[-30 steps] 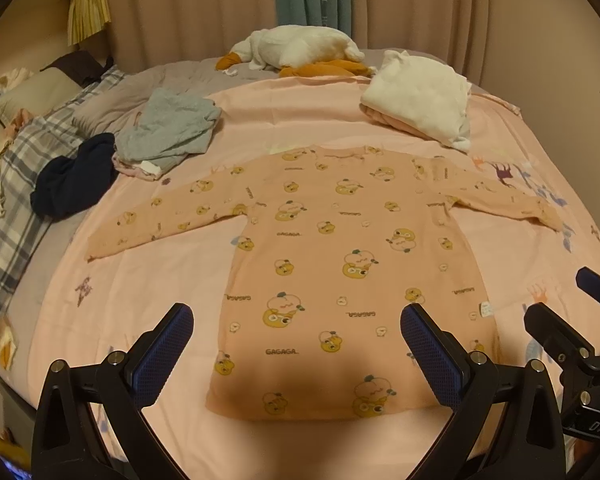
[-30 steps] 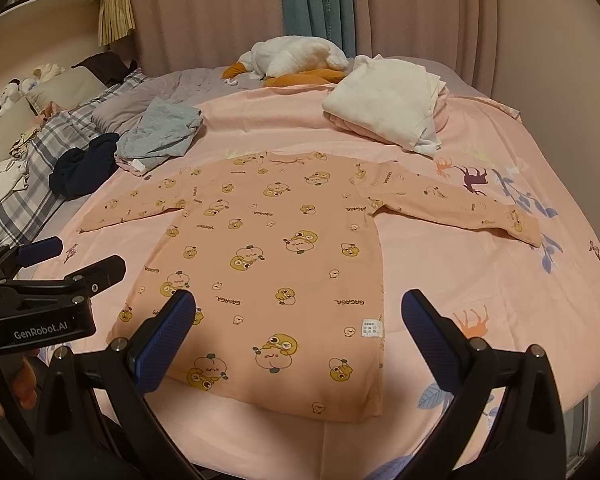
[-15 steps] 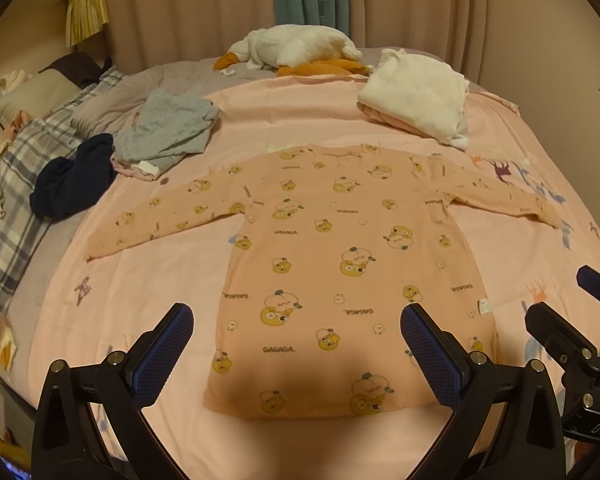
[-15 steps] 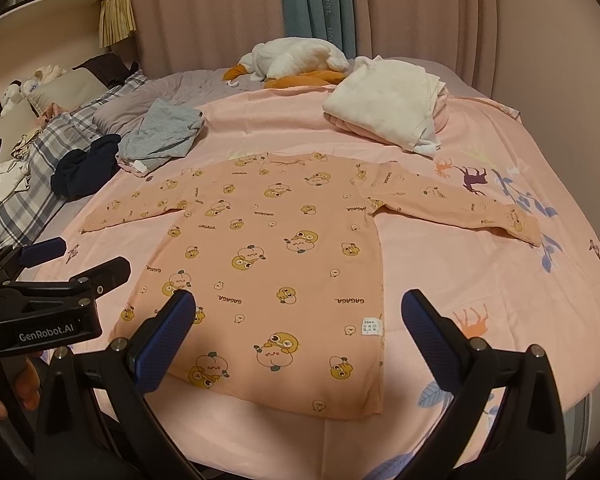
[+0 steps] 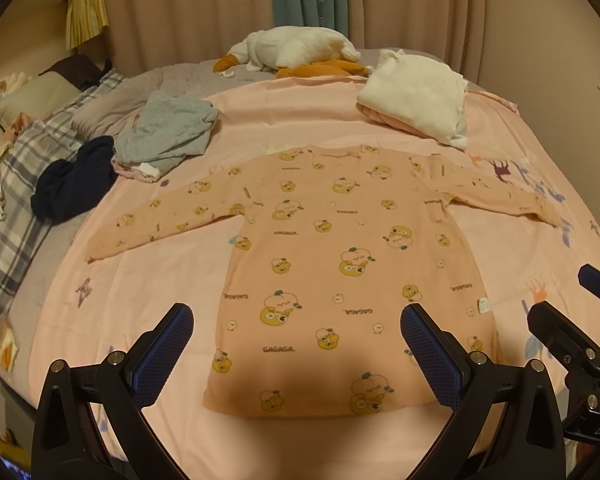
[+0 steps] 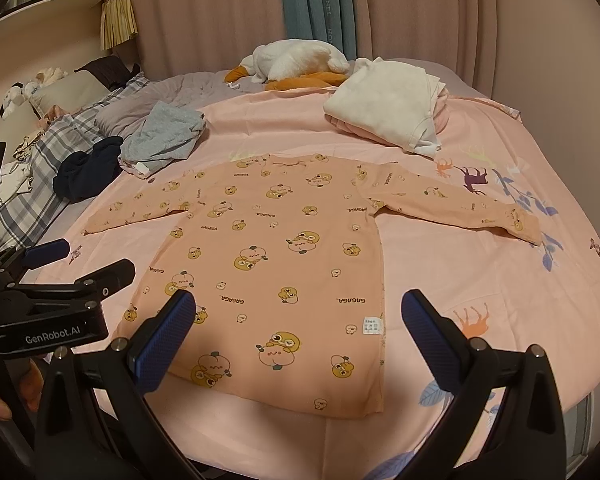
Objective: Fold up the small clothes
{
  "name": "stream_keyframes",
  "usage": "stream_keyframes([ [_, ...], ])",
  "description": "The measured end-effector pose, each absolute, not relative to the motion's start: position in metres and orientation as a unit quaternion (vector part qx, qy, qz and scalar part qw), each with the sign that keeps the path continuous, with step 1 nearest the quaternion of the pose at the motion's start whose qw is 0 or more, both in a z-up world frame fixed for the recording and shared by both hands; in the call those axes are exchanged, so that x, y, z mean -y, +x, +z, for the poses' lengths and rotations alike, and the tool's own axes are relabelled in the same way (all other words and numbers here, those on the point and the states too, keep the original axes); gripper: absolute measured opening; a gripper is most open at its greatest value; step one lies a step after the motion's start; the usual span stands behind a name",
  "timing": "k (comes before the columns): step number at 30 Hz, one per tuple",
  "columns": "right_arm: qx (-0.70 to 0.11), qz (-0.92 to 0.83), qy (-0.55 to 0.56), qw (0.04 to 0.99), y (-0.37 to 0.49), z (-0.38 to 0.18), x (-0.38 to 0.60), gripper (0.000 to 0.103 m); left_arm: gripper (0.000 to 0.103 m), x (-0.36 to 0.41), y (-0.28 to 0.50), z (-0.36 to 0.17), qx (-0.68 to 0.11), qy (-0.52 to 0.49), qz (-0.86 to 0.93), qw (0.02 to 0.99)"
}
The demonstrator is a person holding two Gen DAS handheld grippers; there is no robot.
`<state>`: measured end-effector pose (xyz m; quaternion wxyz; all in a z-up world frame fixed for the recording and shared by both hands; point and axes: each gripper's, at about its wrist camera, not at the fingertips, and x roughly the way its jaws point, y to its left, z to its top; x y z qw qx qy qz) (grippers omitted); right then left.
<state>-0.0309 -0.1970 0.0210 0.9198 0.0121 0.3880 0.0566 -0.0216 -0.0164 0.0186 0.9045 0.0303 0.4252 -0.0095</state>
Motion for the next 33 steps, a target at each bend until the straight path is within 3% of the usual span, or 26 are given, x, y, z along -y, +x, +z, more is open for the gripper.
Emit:
stream_keyframes([
  [33,-0.393,0.054,0.02,0.918,-0.0301,0.0219,0.1996,0.103,0.102,0.0245,-0.0237,0.013,-0.43,0.039,-0.013,0.902],
])
